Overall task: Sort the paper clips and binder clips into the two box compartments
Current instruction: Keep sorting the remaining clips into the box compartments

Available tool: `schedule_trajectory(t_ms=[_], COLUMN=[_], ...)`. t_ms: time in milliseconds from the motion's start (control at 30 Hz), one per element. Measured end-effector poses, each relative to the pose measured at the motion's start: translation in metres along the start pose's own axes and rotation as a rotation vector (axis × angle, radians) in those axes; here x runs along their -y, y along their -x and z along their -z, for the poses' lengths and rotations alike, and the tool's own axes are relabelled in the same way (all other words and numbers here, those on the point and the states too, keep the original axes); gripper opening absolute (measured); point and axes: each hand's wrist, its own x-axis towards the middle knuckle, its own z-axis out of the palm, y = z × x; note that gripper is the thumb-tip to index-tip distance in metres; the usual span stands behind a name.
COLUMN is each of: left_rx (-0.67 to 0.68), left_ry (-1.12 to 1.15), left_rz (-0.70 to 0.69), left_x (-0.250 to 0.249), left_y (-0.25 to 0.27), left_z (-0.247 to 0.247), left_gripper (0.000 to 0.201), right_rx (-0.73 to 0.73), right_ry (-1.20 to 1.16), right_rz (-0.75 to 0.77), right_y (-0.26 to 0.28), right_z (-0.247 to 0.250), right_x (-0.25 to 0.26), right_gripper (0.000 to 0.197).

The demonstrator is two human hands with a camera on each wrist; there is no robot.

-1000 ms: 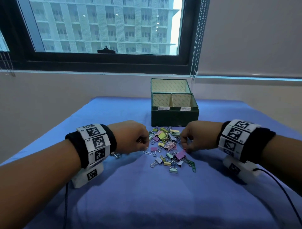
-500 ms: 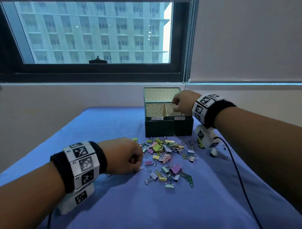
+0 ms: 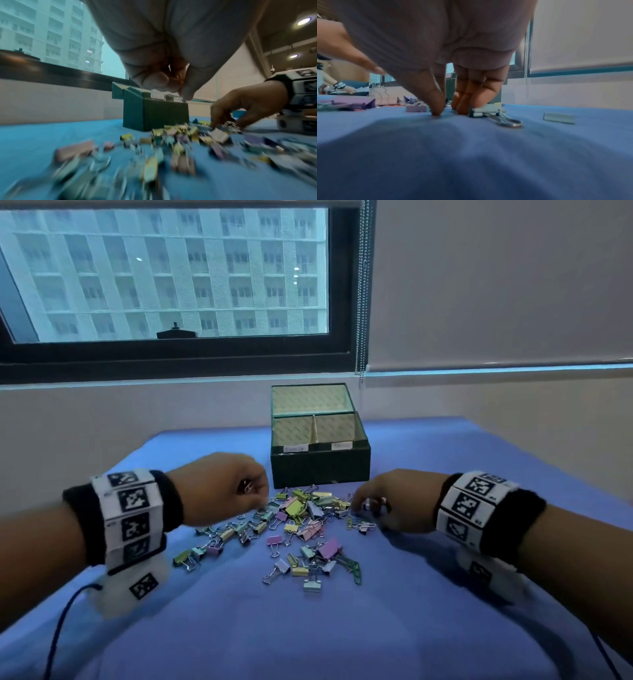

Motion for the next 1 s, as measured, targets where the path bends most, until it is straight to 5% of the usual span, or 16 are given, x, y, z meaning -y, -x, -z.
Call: schedule_trajectory(t_ms=[100,300,433,600,800,1000], left_rx=[-0.07,-0.243,-0.19,-0.235,0.222,0.326], left_ry=[-0.052,0.009,0.094,0.137,-0.079,0.032], left_rz=[0.024,0.119,0.152,0.08,-0.03,-0.008], left_x=[-0.011,-0.038,-0.052,-0.057,-0.059,-0.037], left_y=[-0.042,-0.135,-0.158,-0.118,-0.014,0.022], left_z=[0.012,0.005,-0.003,0.011,0.006,-0.012], left_gripper=[0.01,0.011,0.02,0.022,0.009,0.024], right_rx=[-0.043,-0.082,-0.069,-0.083,-0.164,-0.167], right_ry=[-0.09,-0.174,-0.133,-0.102,-0.072,-0.078], right_rz=[-0.005,0.014,0.02,0.047,0.029,-0.04], right_y=[0.0,-0.002,-0.005,-0.007,-0.005,-0.005], right_z=[-0.003,-0.005,-0.006,-0.009,-0.008,-0.006], right_x=[-0.005,-0.004,-0.008,-0.009,-0.005,-0.005], right_gripper=[0.045,0.018,0.02,0.005,0.008,0.017])
